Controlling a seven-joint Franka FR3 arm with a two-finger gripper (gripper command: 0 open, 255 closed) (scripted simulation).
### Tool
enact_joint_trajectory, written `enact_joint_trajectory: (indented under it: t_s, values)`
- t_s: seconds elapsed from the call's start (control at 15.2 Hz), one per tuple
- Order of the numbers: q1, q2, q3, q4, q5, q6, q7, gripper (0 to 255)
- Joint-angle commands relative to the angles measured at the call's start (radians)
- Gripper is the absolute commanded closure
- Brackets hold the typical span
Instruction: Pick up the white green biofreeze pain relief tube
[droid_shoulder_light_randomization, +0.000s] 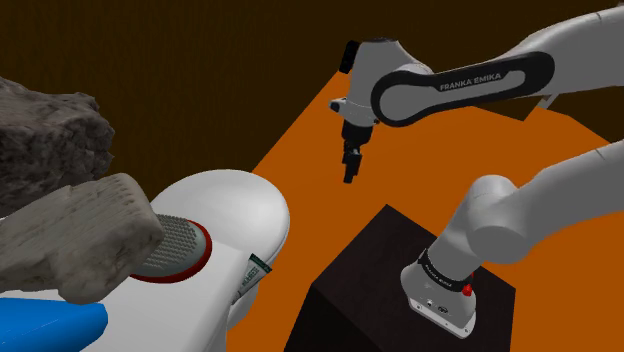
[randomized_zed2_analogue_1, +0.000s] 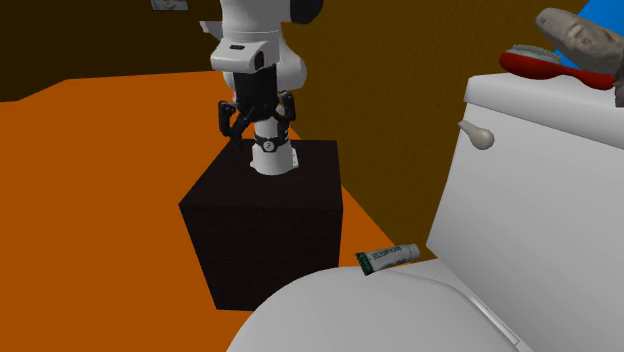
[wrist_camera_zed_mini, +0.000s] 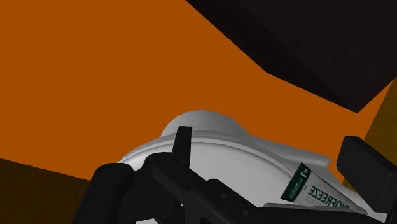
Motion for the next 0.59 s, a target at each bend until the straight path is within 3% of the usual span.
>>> enact_joint_trajectory:
  t_s: [0.0, 0.53]
  values:
    - [0.03, 0.055, 0.0, -0.019, 0.017, 0.097, -0.047, 0]
    - [0.148, 0.307, 0.003, -0.019, 0.11, 0.419, -0.268, 0]
